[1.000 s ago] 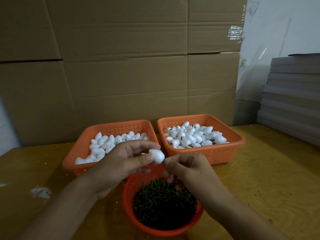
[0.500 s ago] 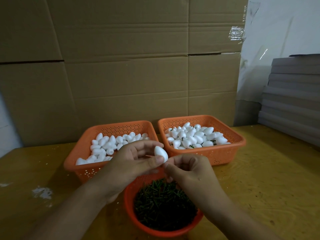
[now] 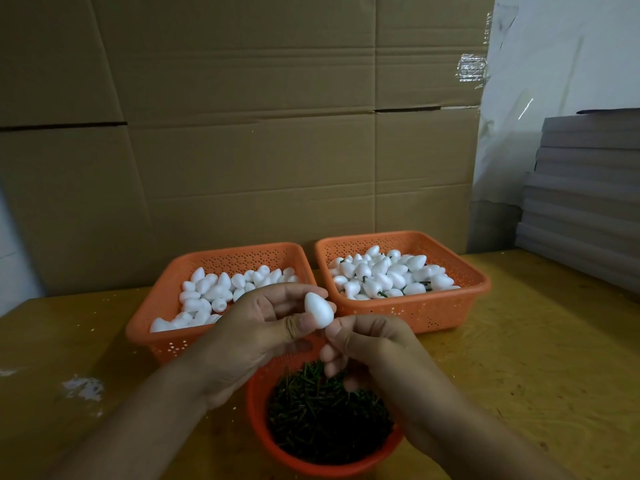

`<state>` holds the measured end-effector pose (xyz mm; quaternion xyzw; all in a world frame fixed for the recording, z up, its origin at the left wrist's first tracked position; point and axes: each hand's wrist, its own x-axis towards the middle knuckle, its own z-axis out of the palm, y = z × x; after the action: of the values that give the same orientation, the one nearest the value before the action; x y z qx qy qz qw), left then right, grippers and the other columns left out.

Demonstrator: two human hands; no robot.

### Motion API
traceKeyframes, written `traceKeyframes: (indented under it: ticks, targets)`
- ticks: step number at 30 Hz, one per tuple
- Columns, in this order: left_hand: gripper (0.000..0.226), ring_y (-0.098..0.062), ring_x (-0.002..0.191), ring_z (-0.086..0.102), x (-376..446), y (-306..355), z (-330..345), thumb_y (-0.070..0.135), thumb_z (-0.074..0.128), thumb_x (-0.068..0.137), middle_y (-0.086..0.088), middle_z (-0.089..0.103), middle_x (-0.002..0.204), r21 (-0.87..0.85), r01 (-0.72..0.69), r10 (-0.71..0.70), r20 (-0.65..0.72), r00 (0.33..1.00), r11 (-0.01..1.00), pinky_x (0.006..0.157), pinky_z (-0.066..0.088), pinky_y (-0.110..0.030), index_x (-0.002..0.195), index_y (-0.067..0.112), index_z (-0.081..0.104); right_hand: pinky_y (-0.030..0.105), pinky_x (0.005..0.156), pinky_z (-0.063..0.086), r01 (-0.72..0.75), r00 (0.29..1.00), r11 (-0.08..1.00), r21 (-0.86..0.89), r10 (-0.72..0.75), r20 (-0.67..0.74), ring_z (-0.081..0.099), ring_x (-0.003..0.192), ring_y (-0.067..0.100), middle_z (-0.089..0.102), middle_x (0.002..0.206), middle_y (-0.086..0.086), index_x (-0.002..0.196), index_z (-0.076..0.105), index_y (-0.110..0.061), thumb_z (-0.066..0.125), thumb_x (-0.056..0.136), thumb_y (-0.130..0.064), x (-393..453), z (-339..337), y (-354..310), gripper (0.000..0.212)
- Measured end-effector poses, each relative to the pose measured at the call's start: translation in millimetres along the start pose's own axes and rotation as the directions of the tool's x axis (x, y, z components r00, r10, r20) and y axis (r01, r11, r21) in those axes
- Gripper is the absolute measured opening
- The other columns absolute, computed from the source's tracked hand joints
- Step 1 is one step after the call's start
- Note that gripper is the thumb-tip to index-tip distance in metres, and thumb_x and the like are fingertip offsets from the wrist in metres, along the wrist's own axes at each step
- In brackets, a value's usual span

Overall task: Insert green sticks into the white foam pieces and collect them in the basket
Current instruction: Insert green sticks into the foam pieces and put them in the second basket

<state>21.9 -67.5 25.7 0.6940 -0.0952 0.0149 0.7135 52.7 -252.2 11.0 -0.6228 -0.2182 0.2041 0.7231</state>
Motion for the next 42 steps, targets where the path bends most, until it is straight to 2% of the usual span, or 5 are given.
traceKeyframes:
  ticks: [7, 23, 30, 37, 42]
  targets:
    - [0.040, -0.026, 0.110, 0.071, 1, -4, 6, 0.033, 0.086, 0.075, -0.006, 0.072, 0.121, 0.033, -0.031, 0.034, -0.074, 0.997, 0.999, 0.088, 0.059, -0.034, 0.112, 0.026, 0.073, 0.017, 0.050, 0.046, 0.110, 0.981, 0.994, -0.027, -0.113, -0.158, 0.065, 0.061, 0.008, 0.073, 0.071, 0.005, 0.085, 0.075, -0.004, 0.066, 0.093, -0.013, 0, 3, 3, 0.015]
    - [0.035, -0.024, 0.111, 0.070, 2, -8, 1, 0.029, 0.082, 0.077, -0.009, 0.074, 0.116, 0.074, -0.019, 0.025, -0.079, 0.997, 0.997, 0.090, 0.058, -0.032, 0.111, 0.023, 0.074, 0.018, 0.051, 0.047, 0.115, 0.984, 0.992, -0.048, -0.120, -0.135, 0.065, 0.062, 0.010, 0.074, 0.074, 0.007, 0.081, 0.077, -0.011, 0.069, 0.090, -0.017, 2, 2, 8, 0.014]
    - [0.032, -0.017, 0.095, 0.073, 20, -7, 1, 0.020, 0.074, 0.080, -0.008, 0.076, 0.101, -0.046, 0.019, -0.028, -0.200, 0.979, 0.999, 0.074, 0.058, -0.022, 0.112, 0.017, 0.075, 0.020, 0.050, 0.045, 0.124, 0.976, 0.987, -0.104, -0.141, -0.168, 0.061, 0.061, 0.010, 0.070, 0.069, 0.002, 0.086, 0.072, -0.010, 0.058, 0.097, -0.011, 5, 5, 7, 0.018]
    - [0.021, -0.018, 0.075, 0.063, 80, 6, 12, 0.016, 0.067, 0.095, -0.010, 0.074, 0.089, 0.369, 0.211, -0.128, -0.237, 0.963, 0.905, 0.058, 0.045, -0.025, 0.115, 0.019, 0.068, 0.021, 0.049, 0.044, 0.102, 0.972, 0.988, -0.118, -0.124, -0.201, 0.061, 0.060, 0.011, 0.069, 0.068, 0.003, 0.093, 0.068, -0.010, 0.054, 0.096, -0.005, 4, 8, 8, 0.016]
    - [0.007, -0.012, 0.063, 0.057, 137, 25, 32, 0.002, 0.061, 0.095, -0.010, 0.062, 0.084, 0.171, 0.217, -0.166, -0.274, 0.947, 0.961, 0.054, 0.049, -0.017, 0.100, 0.005, 0.066, 0.022, 0.050, 0.045, 0.096, 0.968, 0.988, -0.117, -0.120, -0.221, 0.061, 0.059, 0.010, 0.070, 0.067, 0.002, 0.092, 0.069, -0.012, 0.053, 0.095, -0.004, 5, 7, 9, 0.017]
